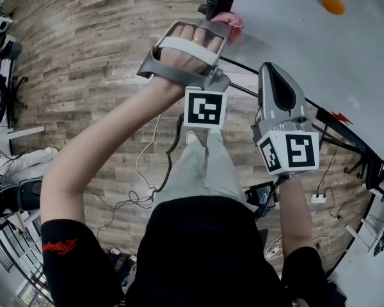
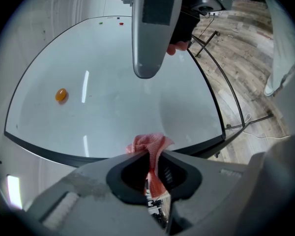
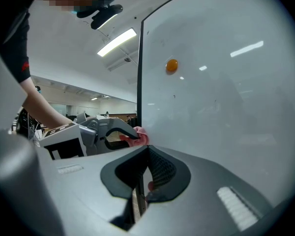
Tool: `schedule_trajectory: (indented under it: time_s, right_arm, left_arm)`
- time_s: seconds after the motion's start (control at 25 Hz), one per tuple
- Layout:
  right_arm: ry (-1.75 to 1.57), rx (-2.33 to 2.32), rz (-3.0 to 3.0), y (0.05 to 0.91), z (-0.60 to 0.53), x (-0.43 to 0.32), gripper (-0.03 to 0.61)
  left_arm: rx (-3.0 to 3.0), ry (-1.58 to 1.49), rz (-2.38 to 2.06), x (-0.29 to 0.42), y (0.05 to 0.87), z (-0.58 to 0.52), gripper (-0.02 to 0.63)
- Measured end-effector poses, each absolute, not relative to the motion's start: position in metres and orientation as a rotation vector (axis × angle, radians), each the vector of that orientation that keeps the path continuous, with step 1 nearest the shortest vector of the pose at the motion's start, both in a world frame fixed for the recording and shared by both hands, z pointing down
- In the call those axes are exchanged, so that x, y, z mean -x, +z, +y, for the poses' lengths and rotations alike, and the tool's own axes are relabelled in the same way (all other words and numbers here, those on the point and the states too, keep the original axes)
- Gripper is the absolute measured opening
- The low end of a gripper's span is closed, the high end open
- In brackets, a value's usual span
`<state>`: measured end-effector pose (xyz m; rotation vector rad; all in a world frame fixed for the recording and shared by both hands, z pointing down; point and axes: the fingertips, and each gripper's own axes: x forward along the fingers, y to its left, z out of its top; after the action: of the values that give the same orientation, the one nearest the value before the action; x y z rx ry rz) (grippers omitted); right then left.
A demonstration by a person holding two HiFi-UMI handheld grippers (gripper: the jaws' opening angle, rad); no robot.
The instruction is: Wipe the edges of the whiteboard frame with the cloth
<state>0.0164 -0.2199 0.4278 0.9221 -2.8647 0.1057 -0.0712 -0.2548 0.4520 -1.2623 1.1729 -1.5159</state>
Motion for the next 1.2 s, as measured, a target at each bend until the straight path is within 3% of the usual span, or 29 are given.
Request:
schedule_trajectory:
  time_s: [1.2]
  right_arm:
    - [0.212,-0.894,-2.813,0.482,-0.222,-0.02,0.002]
  left_arm:
    - [1.301,-1.504,1.191,0.066,0.509,-0.259,0.041]
